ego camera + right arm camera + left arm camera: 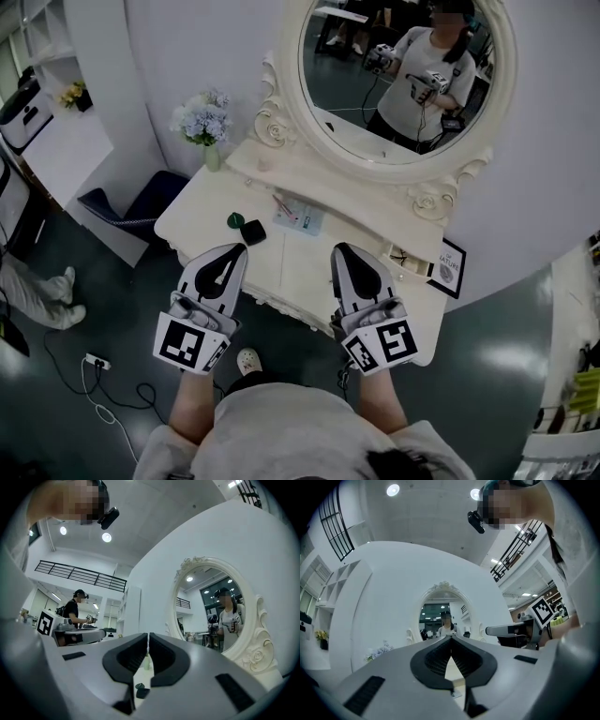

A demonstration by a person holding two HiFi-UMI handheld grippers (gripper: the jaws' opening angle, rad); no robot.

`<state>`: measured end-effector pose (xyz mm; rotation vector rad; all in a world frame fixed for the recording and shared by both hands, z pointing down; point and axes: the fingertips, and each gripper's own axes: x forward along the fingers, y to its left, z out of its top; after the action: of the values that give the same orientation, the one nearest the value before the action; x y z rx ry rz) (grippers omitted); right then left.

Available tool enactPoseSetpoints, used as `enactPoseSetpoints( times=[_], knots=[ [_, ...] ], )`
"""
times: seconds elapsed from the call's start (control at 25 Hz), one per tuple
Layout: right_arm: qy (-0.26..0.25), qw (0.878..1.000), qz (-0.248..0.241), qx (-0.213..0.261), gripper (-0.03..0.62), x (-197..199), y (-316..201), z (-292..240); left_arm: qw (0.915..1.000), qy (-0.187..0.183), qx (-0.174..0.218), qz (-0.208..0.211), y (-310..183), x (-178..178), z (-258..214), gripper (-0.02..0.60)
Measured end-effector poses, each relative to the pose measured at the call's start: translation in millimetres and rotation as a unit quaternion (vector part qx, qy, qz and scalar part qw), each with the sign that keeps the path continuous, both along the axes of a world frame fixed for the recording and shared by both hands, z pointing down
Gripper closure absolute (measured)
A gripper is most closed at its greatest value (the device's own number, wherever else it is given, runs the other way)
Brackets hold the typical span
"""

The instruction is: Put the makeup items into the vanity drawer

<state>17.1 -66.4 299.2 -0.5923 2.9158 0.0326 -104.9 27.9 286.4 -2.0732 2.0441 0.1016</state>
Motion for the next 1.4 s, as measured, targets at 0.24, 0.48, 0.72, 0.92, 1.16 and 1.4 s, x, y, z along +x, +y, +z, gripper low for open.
enactPoseSetpoints(
  times=[0.24, 0.48, 0.72, 0.92, 1.16, 1.4],
  knots=[
    [0.002, 1.000, 0.022, -0.005, 0.569, -34, -5, 3, 0.9998, -0.001, -0.005, 0.021, -11, -38, 2, 0.568],
    [-0.001, 0.999, 0.042, -0.006, 0.569, -56, -3, 4, 0.9992, -0.005, -0.001, 0.040, -12, -64, 4, 0.568],
    [0.005, 0.998, 0.055, -0.014, 0.569, -66, -5, 11, 0.9985, 0.004, -0.005, 0.054, -18, -78, 12, 0.568],
    [0.011, 0.998, 0.053, -0.018, 0.569, -73, -15, 14, 0.9980, 0.011, -0.006, 0.061, -30, -82, 14, 0.568],
    [0.015, 0.999, 0.046, -0.022, 0.569, -89, -42, 16, 0.9978, 0.012, -0.009, 0.065, -61, -93, 12, 0.568],
    [0.033, 0.998, 0.043, -0.023, 0.569, -110, -75, 20, 0.9975, 0.011, -0.007, 0.069, -95, -106, 9, 0.568]
  ],
)
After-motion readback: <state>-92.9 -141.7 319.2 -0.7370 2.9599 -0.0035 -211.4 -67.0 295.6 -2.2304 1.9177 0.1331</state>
